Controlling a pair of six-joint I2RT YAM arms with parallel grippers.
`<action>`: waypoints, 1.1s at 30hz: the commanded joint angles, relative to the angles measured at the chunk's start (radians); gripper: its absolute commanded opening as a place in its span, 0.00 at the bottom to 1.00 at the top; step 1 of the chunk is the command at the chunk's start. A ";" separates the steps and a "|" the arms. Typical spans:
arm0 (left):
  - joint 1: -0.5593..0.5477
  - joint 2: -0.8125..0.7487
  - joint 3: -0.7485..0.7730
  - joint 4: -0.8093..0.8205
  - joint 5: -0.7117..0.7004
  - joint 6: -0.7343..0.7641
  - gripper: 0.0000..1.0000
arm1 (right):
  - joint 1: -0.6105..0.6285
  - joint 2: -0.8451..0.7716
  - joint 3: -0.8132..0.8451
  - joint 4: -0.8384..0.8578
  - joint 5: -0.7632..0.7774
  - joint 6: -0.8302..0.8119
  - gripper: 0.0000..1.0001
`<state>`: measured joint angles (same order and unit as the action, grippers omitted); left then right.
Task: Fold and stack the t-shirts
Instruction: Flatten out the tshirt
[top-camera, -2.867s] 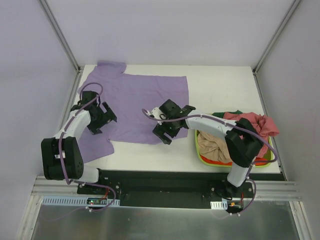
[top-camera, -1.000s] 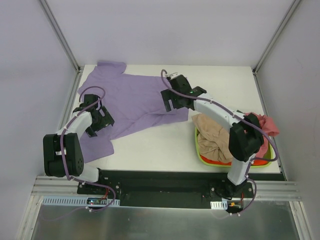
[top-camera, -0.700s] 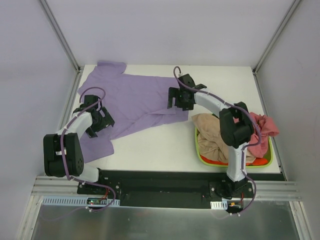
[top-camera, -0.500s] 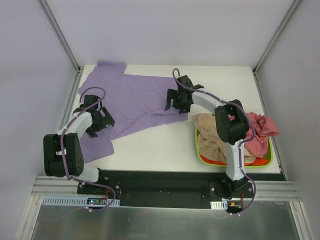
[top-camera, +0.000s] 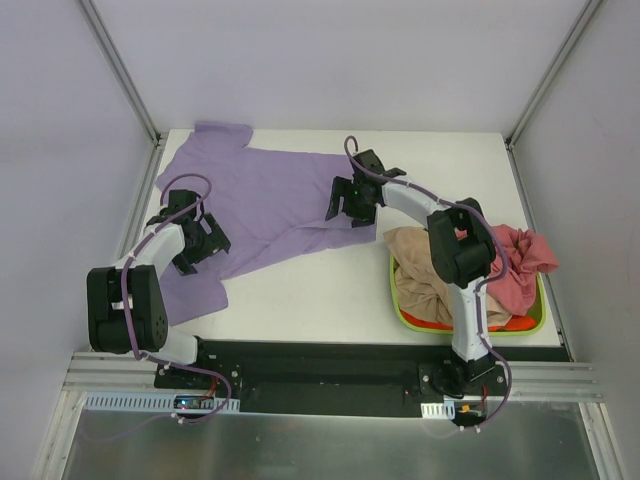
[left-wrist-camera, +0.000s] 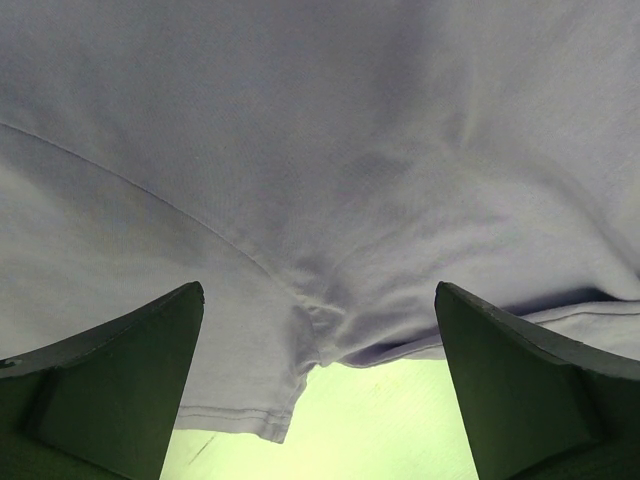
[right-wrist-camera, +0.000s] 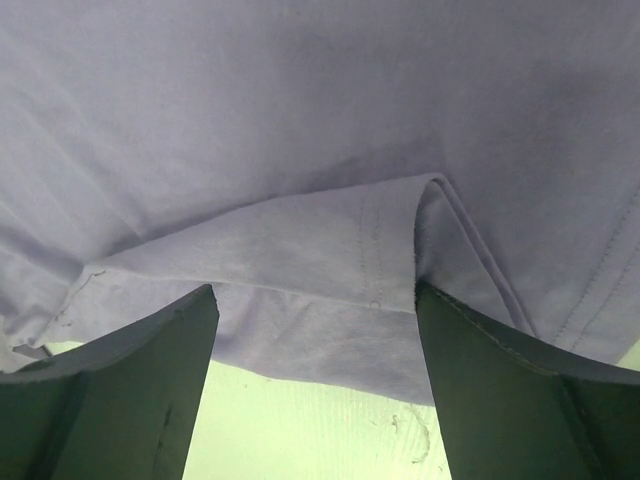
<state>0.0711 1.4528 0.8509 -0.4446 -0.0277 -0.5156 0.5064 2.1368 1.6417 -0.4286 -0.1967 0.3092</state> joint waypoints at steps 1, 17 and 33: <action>-0.004 0.004 -0.006 0.004 0.012 -0.003 0.99 | 0.003 0.023 0.012 0.033 -0.061 0.044 0.81; -0.005 0.029 0.000 0.004 0.023 -0.001 0.99 | 0.003 0.025 0.012 0.019 0.019 0.036 0.29; -0.005 0.008 -0.007 0.003 0.012 -0.004 0.99 | 0.029 -0.178 -0.130 -0.084 -0.007 -0.079 0.00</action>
<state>0.0711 1.4792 0.8509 -0.4416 -0.0093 -0.5156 0.5156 2.1342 1.5955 -0.4362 -0.1802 0.2806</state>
